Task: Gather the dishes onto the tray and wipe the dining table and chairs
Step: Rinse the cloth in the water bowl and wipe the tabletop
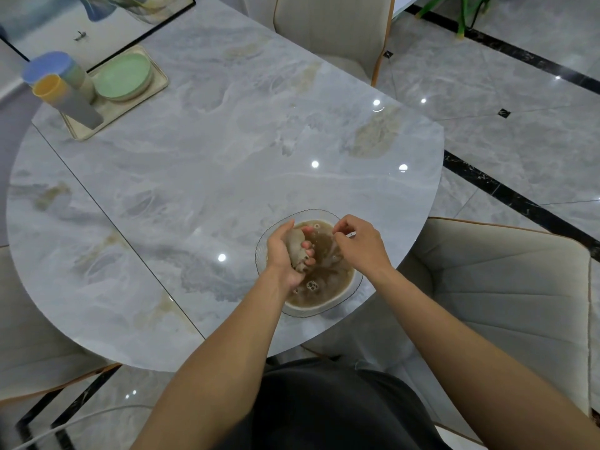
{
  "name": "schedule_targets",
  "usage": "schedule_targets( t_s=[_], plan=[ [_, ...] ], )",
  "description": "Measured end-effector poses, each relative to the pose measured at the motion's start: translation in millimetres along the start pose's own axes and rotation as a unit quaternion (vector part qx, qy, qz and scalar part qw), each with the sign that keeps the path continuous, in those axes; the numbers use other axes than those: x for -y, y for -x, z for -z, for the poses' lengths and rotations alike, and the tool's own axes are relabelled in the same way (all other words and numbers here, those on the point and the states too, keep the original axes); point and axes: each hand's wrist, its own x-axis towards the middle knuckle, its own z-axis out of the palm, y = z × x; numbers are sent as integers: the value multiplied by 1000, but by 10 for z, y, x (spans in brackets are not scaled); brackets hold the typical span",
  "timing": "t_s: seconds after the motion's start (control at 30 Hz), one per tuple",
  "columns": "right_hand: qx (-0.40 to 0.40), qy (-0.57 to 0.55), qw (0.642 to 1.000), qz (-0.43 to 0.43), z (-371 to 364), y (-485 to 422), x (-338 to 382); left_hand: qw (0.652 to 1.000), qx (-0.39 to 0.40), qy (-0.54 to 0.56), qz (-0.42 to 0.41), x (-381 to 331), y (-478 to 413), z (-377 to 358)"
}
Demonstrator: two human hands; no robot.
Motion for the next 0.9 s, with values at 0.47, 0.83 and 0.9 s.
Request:
schedule_targets(
  t_s=[0.47, 0.83, 0.9],
  plan=[
    [15, -4, 1000, -9, -41, -51, -72, 988, -106, -109, 14, 63, -20, -199],
    [11, -15, 1000, -10, 12, -77, -21, 976, -147, -161, -15, 87, -43, -275],
    [9, -21, 1000, -12, 23, -83, -12, 974, -150, -168, -17, 87, -33, -283]
  ],
)
